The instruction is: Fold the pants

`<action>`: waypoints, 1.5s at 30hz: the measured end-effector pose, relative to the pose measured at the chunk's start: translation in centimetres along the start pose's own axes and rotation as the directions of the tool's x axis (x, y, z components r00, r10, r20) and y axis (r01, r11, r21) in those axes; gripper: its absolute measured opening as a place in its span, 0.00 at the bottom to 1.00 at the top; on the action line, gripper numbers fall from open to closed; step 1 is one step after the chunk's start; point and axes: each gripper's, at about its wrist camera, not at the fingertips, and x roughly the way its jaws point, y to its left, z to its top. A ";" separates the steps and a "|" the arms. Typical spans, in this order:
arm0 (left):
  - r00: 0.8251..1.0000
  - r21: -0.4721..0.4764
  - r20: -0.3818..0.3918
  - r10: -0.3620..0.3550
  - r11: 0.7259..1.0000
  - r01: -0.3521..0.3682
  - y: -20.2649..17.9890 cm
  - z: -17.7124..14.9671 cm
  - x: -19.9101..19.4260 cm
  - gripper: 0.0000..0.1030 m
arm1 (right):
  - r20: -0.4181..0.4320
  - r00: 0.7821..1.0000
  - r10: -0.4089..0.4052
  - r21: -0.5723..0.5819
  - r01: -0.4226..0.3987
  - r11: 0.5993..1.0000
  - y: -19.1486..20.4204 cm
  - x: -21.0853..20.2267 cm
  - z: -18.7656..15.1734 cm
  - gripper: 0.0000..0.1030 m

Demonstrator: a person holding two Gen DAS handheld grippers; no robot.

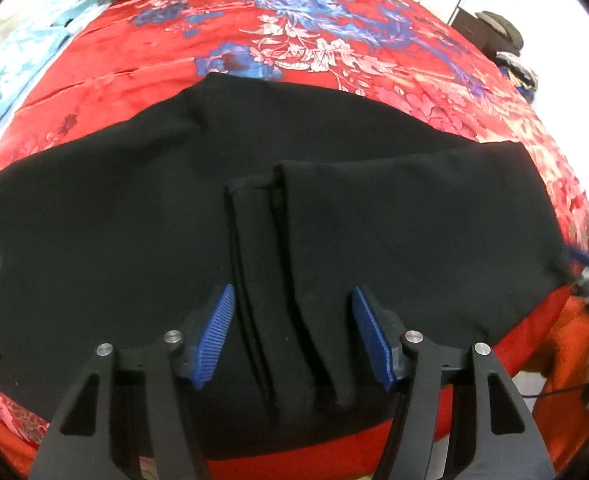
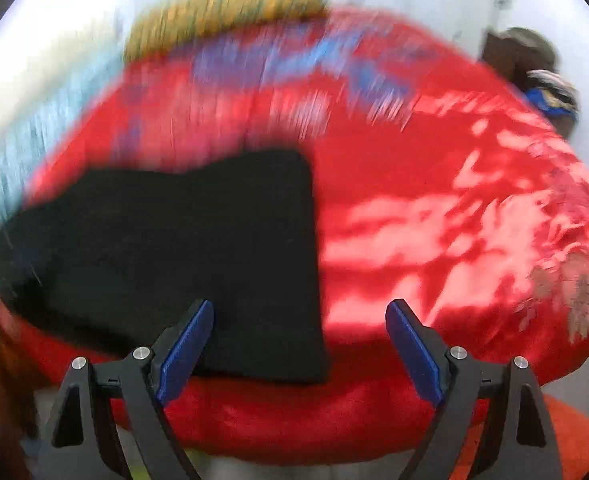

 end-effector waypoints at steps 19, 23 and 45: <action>0.998 -0.004 0.036 -0.042 0.999 0.043 1.1 -1.0 -0.7 0.72 | 0.091 0.977 0.191 -0.155 -0.175 0.972 7.3 -0.6 2.0 0.85; 0.996 -0.023 0.062 -0.070 0.997 0.071 1.4 -1.1 -1.9 0.76 | 0.094 0.981 0.172 -0.143 -0.157 0.977 7.1 -1.4 1.5 0.85; 0.970 -0.141 0.081 0.229 0.966 -0.216 9.4 -3.2 -2.9 0.94 | 0.135 0.965 0.224 -0.097 -0.212 0.972 9.1 -2.4 3.1 0.85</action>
